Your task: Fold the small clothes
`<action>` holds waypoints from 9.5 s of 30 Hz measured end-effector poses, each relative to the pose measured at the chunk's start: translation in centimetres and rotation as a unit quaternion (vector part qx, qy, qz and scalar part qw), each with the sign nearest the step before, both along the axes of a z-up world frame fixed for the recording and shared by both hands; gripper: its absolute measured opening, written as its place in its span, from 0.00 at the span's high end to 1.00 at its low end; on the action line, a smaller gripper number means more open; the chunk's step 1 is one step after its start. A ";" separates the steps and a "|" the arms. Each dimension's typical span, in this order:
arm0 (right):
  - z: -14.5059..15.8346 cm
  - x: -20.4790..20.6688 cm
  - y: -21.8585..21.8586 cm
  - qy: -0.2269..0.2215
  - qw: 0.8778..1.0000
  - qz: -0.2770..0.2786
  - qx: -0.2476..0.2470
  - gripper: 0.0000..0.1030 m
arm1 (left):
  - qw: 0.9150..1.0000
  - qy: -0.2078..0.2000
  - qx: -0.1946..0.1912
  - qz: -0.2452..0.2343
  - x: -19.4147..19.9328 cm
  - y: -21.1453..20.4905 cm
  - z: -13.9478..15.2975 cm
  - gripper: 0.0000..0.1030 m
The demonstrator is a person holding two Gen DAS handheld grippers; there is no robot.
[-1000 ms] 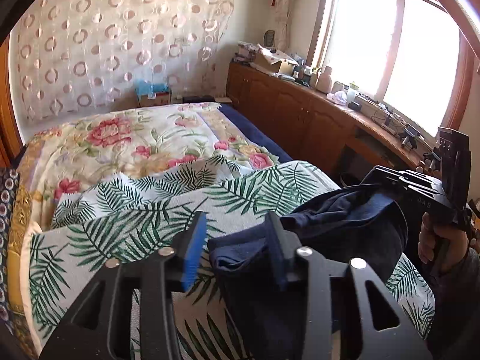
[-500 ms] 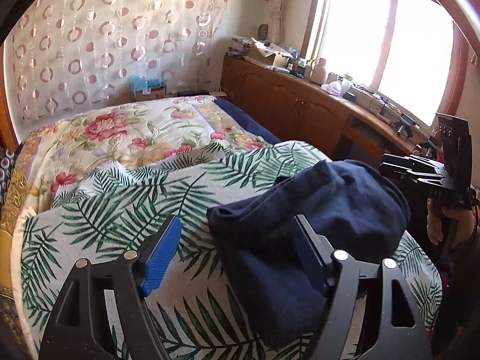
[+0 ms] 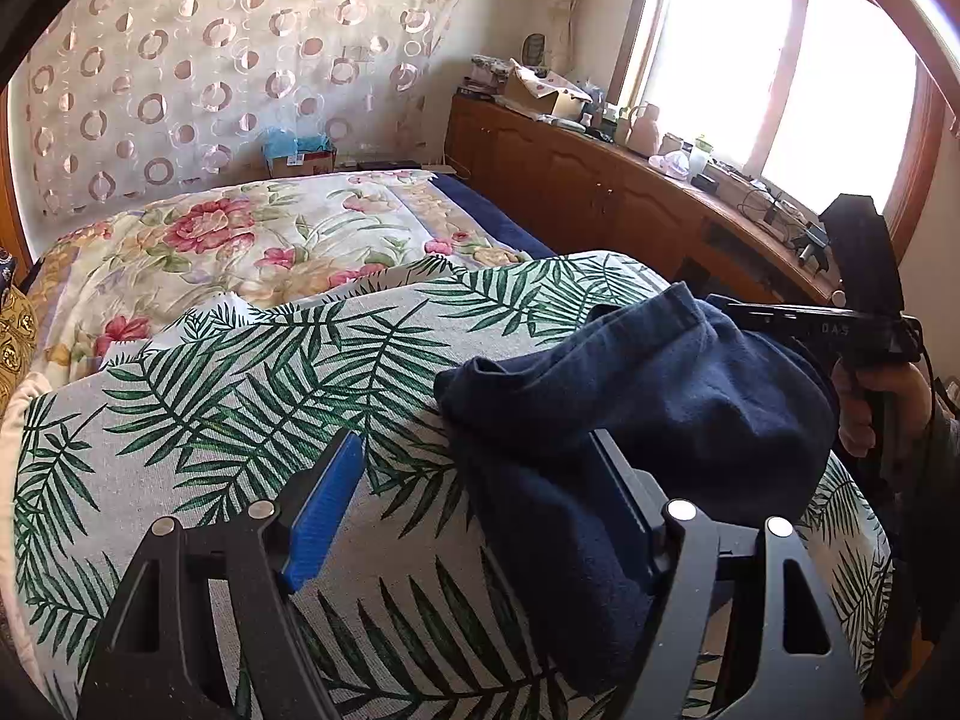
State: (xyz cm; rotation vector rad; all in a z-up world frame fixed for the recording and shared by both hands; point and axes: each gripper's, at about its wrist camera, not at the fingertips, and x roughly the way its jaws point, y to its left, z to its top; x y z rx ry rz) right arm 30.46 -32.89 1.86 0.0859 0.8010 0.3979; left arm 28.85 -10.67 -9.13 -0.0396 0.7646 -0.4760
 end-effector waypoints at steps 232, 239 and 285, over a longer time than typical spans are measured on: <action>3.1 -25.9 12.6 -0.259 0.965 -0.041 -0.024 0.22 | 0.960 -0.174 0.044 0.217 -21.9 8.6 14.1 0.15; 3.3 -25.8 12.5 -0.258 0.965 -0.040 -0.025 0.22 | 0.959 -0.175 0.044 0.217 -21.9 8.7 14.1 0.15; 2.8 -24.4 10.7 -0.267 0.963 -0.035 -0.022 0.22 | 0.957 -0.184 0.048 0.217 -22.4 8.8 13.7 0.15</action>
